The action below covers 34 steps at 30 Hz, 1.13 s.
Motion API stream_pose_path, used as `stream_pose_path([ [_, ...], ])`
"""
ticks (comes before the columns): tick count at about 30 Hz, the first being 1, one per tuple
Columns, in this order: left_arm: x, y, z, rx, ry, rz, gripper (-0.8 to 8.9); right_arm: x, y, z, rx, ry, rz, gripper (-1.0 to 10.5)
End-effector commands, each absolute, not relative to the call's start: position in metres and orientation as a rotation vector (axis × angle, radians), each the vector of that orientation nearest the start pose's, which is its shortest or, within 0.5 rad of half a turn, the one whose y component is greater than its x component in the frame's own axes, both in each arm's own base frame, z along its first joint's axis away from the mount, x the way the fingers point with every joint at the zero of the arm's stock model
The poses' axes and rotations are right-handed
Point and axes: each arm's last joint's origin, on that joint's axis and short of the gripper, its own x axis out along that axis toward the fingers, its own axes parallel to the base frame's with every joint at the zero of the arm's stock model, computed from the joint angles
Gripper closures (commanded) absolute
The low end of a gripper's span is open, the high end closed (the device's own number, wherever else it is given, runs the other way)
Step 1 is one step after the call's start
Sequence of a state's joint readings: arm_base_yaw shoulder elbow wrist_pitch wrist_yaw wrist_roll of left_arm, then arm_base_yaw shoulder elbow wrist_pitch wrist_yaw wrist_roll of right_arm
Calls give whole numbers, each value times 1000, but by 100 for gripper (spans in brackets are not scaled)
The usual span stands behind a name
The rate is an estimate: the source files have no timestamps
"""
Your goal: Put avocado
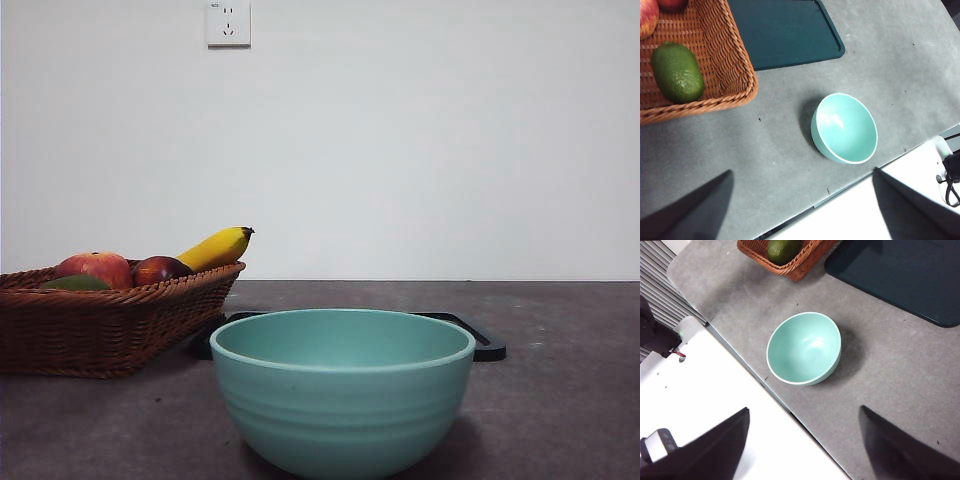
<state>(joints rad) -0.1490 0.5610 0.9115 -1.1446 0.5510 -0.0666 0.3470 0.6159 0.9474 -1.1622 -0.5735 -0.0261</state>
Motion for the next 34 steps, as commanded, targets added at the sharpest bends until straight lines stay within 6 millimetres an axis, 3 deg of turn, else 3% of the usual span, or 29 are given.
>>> stream_pose_path([
  [1, 69, -26, 324, -221, 790, -642, 345, 69, 42, 330, 63, 817, 890, 577],
  [8, 88, -27, 323, -199, 807, -578, 346, 70, 43, 330, 63, 816, 890, 577],
  [20, 172, -42, 315, -115, 877, -421, 355, 77, 45, 328, 63, 845, 879, 577],
  [27, 221, -61, 293, -13, 932, -342, 359, 79, 45, 327, 56, 853, 861, 577],
  [34, 254, -74, 259, 62, 1004, -267, 359, 79, 45, 327, 56, 854, 861, 577],
])
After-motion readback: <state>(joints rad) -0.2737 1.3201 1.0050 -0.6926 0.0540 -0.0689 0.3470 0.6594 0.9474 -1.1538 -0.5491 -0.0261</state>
